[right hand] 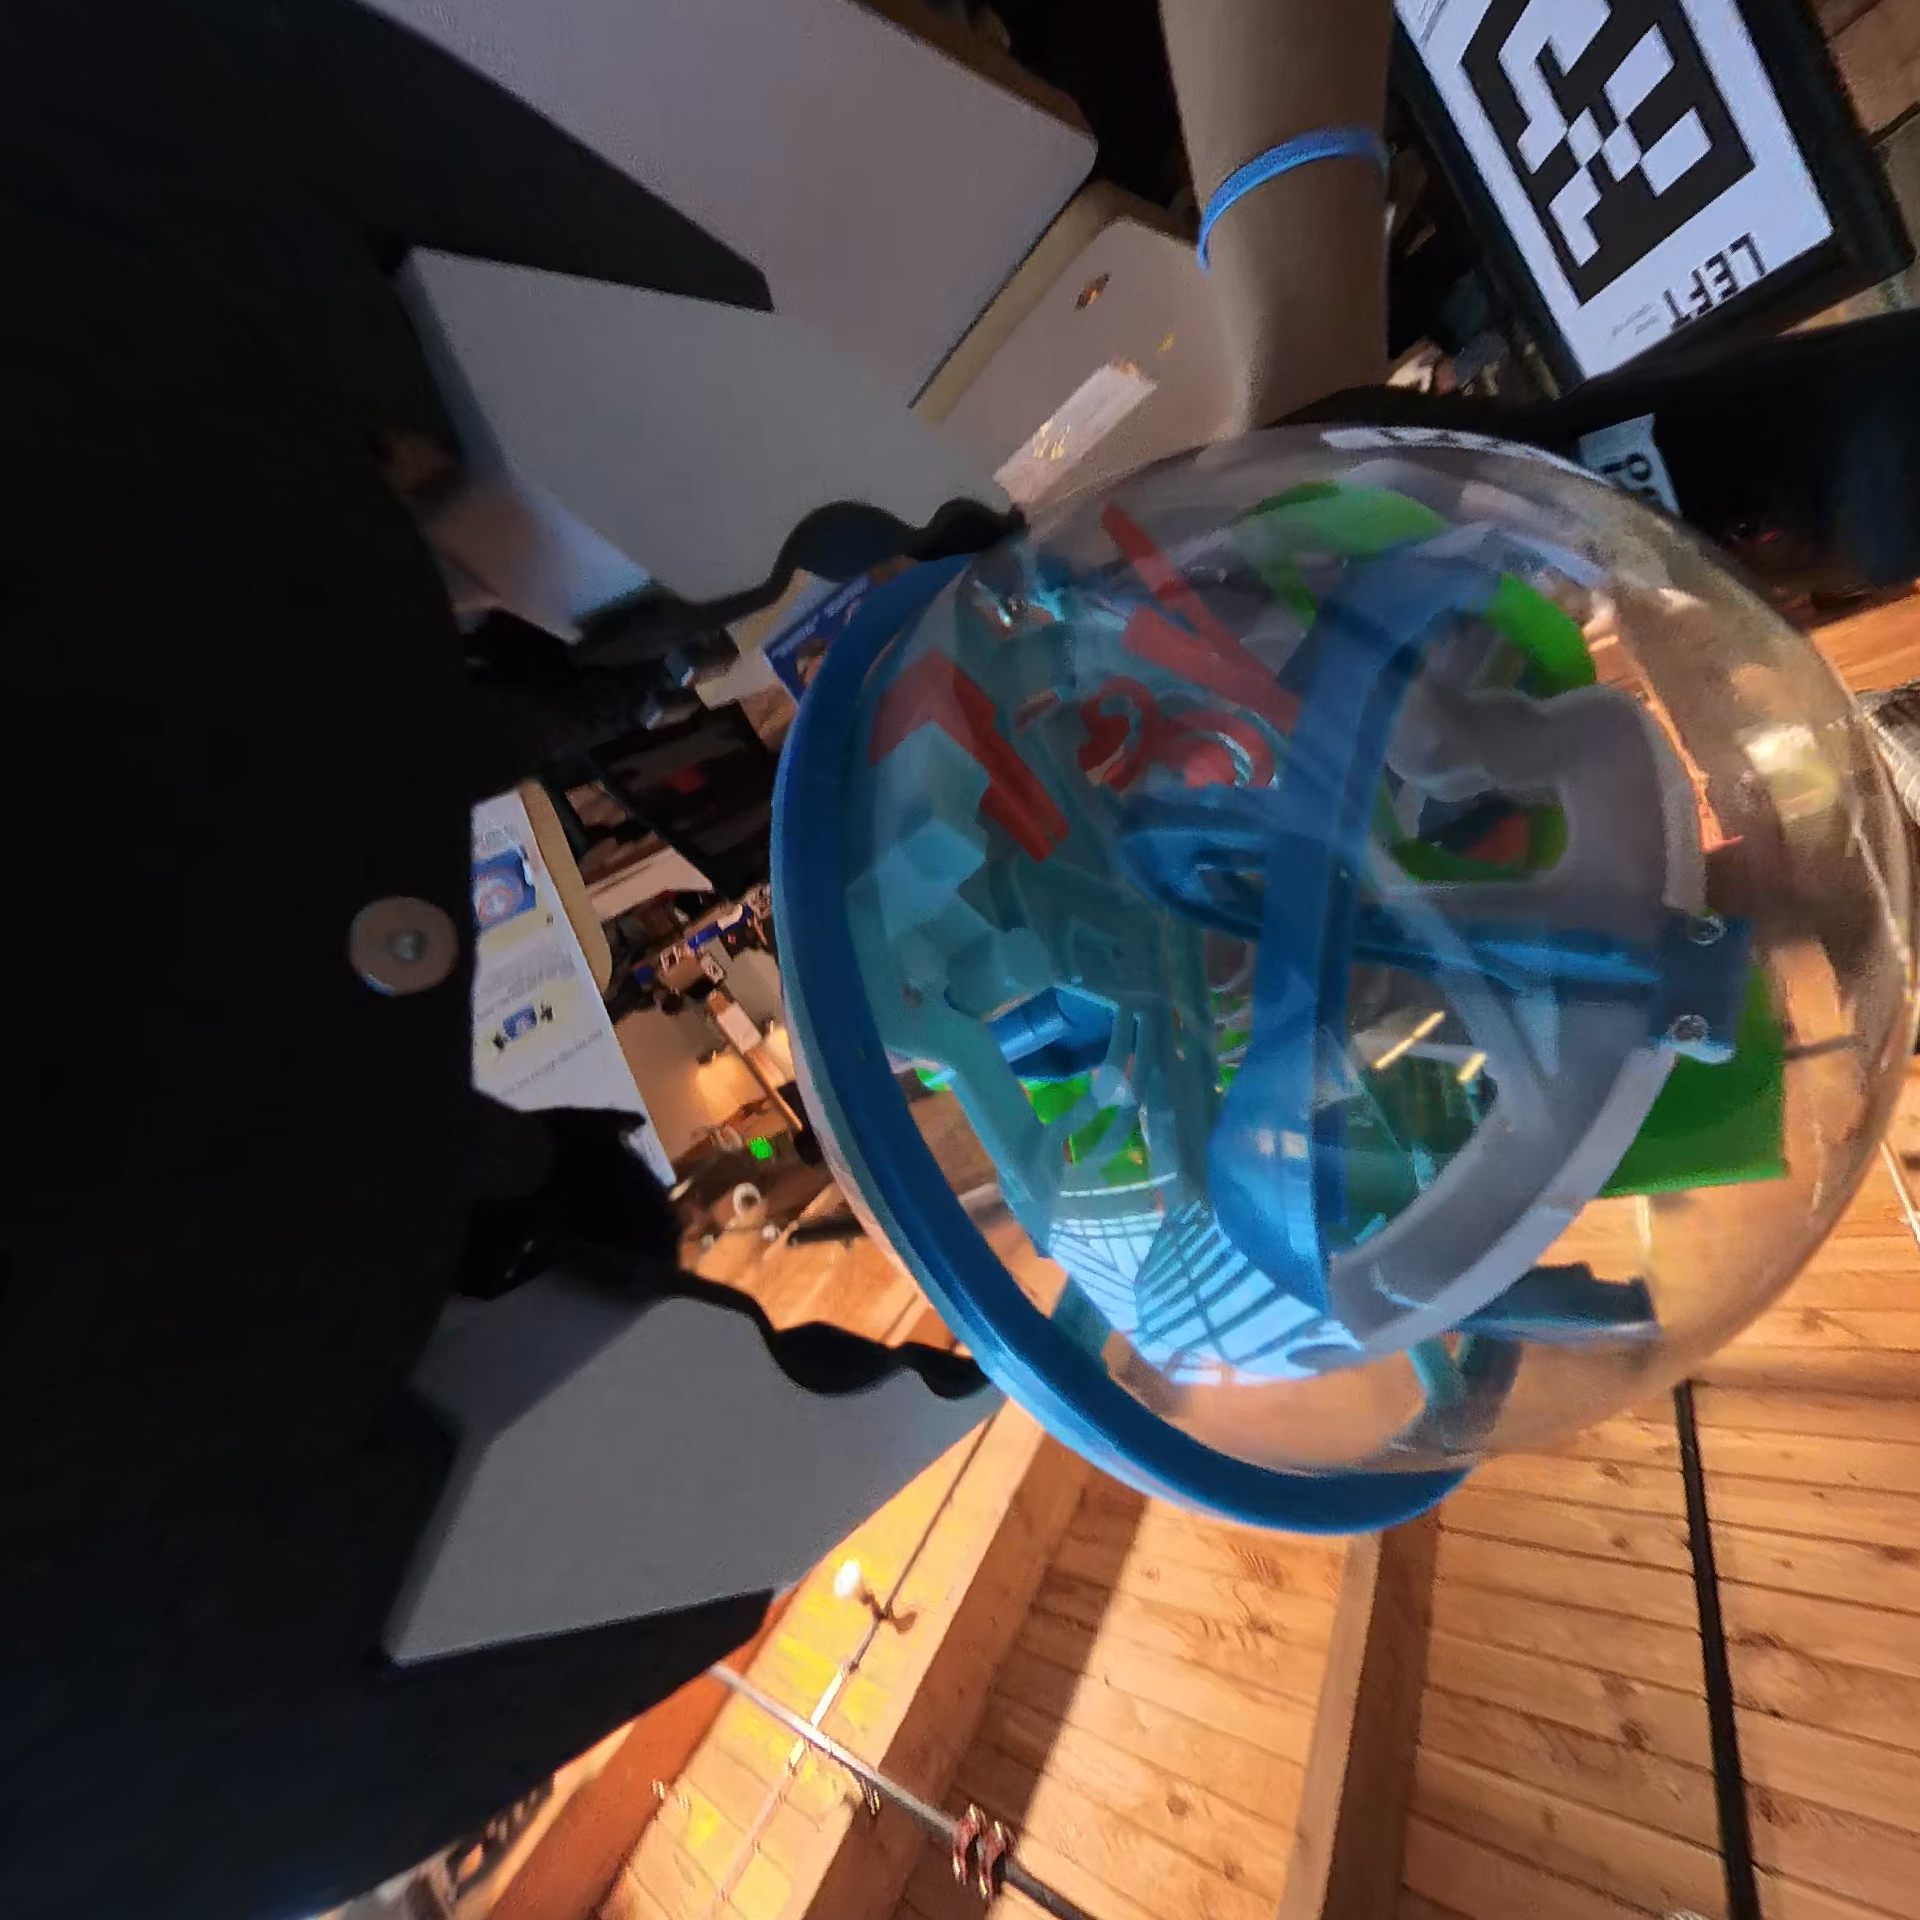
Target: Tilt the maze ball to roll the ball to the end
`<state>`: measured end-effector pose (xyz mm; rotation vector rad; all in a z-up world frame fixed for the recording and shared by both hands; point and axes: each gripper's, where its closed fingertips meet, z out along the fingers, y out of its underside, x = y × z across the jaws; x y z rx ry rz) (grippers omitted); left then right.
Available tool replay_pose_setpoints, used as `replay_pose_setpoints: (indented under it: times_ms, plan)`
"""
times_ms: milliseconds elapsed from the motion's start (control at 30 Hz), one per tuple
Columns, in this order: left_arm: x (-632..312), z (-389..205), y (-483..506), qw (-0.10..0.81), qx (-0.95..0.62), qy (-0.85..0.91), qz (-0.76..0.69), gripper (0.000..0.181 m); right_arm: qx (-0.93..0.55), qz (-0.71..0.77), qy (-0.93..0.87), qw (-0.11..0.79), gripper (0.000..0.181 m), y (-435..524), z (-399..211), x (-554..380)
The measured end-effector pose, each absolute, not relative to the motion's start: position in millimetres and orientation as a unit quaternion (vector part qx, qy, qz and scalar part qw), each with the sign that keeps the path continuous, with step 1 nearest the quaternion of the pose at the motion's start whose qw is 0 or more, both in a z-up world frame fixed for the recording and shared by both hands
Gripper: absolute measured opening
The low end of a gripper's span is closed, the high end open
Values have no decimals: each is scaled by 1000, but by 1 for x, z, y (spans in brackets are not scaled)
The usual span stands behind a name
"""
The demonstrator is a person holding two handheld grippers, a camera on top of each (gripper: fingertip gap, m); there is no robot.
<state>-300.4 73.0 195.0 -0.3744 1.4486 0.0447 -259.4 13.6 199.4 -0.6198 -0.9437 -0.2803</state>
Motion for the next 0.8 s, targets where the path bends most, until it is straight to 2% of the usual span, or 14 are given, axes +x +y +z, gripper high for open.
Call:
replay_pose_setpoints:
  times_ms: [233, 367, 800]
  plan:
    - [-295, 209, 65, 751, -135, 642, 74, 147, -222, -210, -434, 847, 145, -4, 208, -255]
    - [-295, 209, 59, 752, -132, 642, 69, 145, -234, -202, -434, 847, 145, -6, 209, -254]
    - [-300, 215, 43, 785, -84, 603, 116, 153, -168, -241, -433, 852, 145, -16, 208, -260]
